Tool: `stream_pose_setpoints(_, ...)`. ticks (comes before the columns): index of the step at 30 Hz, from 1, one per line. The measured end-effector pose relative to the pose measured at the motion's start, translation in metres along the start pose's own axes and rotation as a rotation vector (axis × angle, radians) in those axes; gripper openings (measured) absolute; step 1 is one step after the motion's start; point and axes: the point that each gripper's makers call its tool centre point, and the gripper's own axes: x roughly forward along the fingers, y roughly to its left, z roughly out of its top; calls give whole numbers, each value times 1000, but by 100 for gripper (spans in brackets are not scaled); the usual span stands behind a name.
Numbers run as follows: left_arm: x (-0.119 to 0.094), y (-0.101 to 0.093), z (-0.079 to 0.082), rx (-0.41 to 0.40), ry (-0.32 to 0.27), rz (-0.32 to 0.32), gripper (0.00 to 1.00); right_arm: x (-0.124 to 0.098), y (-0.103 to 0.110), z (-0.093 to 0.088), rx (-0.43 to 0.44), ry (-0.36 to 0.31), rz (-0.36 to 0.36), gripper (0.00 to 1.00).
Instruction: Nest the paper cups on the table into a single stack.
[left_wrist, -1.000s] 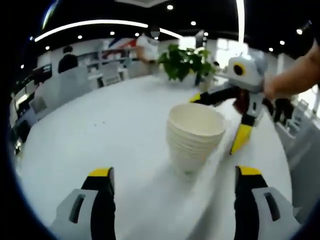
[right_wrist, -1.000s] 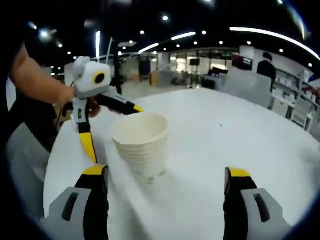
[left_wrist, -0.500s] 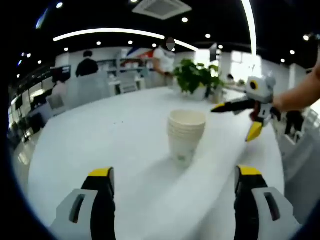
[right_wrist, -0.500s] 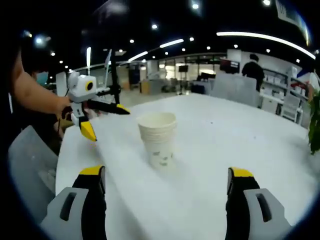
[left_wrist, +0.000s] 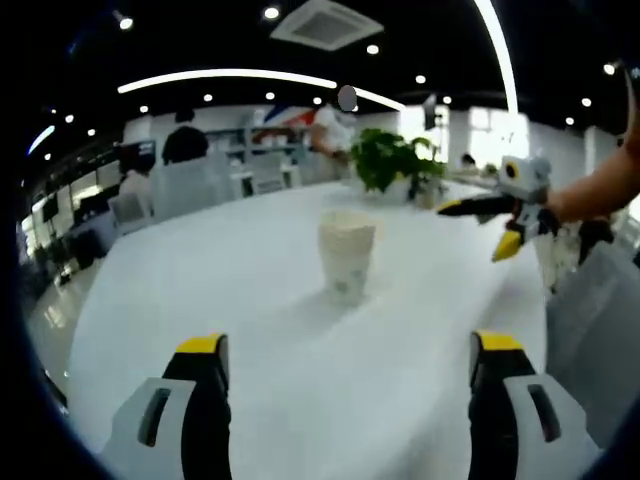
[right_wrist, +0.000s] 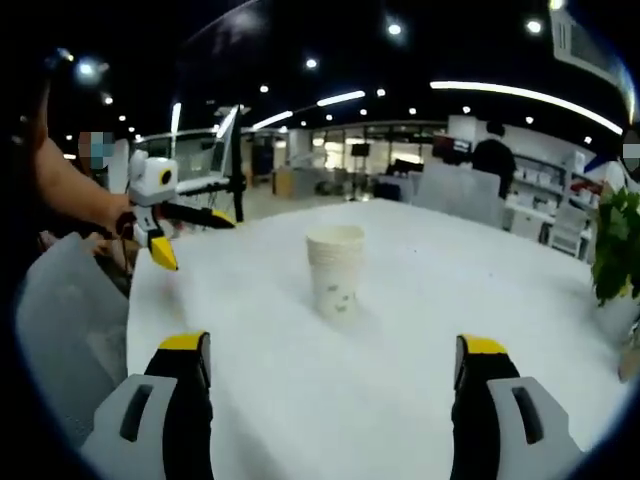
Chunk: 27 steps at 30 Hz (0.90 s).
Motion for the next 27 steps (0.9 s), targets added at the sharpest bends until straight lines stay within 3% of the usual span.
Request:
stream_pose_setpoints(9,-30,-2,-3,-18,-36,47,99,-27,0,-5,18,-31,-52,100)
stream_pose_setpoints(13,-38,0,-15,-35,-13,62,99,-36,8,-17,-1,-5,-48,100)
stream_pose_setpoints(27,-41,3,-21,-39,-2,70,99,-46,11,-32,26,7,-56,100)
